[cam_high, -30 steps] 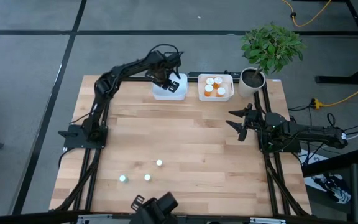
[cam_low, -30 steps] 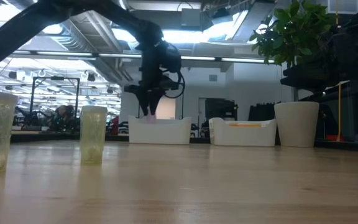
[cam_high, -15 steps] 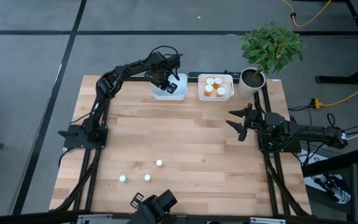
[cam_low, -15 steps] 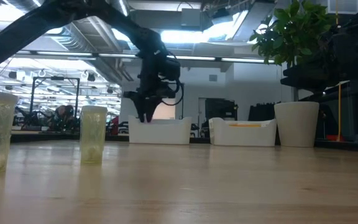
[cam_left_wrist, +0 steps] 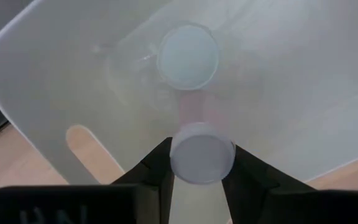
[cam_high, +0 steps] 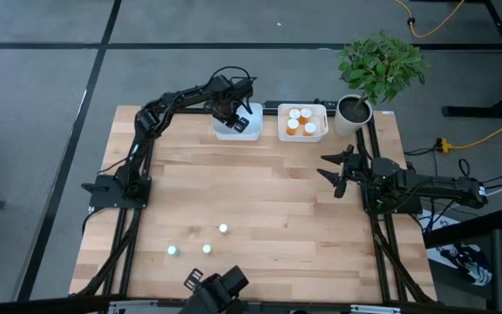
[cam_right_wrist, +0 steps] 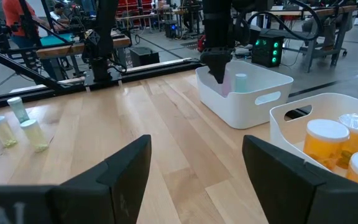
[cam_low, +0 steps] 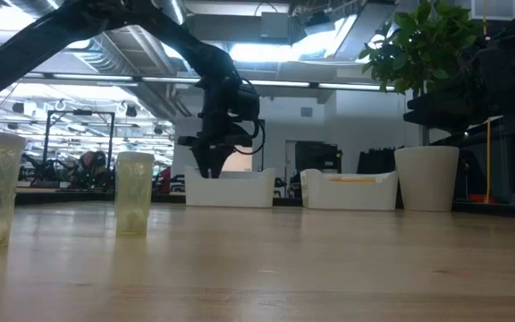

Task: Pick and place medicine bottles into bin by pill shape (circle, oval)
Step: Put the pink tablet bottle into the left white bin

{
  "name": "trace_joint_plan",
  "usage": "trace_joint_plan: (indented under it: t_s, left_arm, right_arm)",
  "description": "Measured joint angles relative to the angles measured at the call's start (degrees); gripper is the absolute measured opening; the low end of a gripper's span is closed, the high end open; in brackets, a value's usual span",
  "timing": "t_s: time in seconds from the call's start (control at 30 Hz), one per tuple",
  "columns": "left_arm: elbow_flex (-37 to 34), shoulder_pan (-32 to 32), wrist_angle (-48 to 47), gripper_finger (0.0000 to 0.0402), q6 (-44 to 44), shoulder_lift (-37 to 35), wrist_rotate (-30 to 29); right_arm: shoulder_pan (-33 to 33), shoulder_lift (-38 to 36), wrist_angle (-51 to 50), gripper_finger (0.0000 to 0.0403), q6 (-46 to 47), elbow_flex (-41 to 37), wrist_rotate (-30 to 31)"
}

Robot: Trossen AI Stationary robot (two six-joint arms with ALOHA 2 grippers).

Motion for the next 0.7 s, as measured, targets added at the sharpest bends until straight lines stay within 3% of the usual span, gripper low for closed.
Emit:
trace_joint_plan:
  t_s: [0.7]
  left_arm:
    - [0.0, 0.0, -0.4, 0.0136, 0.1, 0.0, 0.0]
  right_arm:
    - [0.0, 0.0, 0.0, 0.0255, 0.0, 0.0, 0.0]
